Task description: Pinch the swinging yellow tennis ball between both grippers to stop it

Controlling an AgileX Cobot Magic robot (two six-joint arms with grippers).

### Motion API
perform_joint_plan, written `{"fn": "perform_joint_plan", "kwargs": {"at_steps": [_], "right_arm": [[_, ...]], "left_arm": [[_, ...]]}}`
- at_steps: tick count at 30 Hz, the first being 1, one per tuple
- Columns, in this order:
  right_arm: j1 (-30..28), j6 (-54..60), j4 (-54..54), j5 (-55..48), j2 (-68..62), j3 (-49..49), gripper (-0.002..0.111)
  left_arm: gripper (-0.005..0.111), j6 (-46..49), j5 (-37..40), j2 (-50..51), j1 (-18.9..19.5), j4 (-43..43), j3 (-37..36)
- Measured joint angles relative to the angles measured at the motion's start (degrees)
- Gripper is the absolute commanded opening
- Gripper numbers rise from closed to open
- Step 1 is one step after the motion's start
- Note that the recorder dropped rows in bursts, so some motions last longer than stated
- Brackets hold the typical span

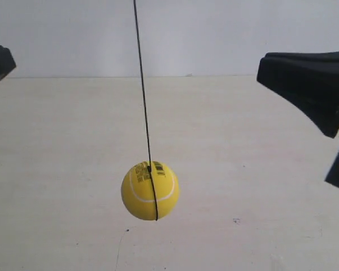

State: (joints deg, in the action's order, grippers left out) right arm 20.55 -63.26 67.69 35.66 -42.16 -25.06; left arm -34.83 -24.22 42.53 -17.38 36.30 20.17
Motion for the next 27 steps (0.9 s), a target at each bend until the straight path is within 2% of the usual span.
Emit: {"fn": "perform_joint_plan", "kwargs": {"at_steps": [6,12,18,27], "right_arm": [[0.0,-4.81,1.18,-0.47,7.28,0.0,0.0],[0.0,-8.39,3.48,-1.34,13.07,0.0,0.0],[0.0,-9.81,4.0,-1.72,16.99,0.0,0.0],[0.0,-10.29,4.0,-3.51,19.48,0.0,0.0]], "left_arm": [[0.005,-0.36,1.1,-11.07,0.0,-0.24,-2.37],[0.005,-2.33,7.88,-20.46,0.0,-0.34,-3.2],[0.005,-3.43,12.38,-27.93,0.0,-0.34,-3.2],[0.005,-3.54,13.49,-35.48,0.0,-0.34,-3.2]]}}
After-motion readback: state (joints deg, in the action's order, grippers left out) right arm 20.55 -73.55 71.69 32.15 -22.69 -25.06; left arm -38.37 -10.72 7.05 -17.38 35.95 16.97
